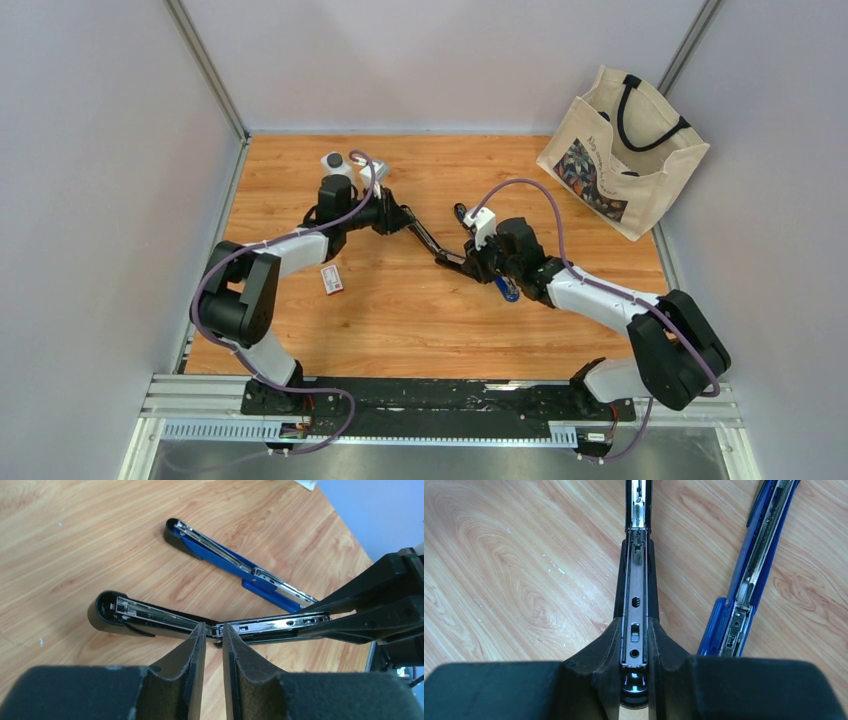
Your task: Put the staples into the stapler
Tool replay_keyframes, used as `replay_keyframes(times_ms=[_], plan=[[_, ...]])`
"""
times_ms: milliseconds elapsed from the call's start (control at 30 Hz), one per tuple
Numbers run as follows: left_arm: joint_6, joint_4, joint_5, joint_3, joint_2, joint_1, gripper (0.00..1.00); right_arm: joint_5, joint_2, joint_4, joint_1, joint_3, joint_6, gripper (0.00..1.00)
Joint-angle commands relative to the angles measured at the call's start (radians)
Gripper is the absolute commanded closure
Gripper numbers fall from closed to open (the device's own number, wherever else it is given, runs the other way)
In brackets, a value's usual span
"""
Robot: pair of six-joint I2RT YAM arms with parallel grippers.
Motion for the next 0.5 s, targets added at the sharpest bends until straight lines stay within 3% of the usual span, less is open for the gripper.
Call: replay_keyframes(times_ms=[0, 467], plan=[[0.055, -0.055, -0.027, 0.063, 0.026, -0.022, 0.73, 0.023, 0.046, 0.014, 0.036, 0.017, 0.053, 1.00], [0.107, -0.232, -0.070, 0.154, 0.123, -0.038, 0.73, 0.079, 0.084, 0.003, 0.075, 0.034, 0.050, 1.00]])
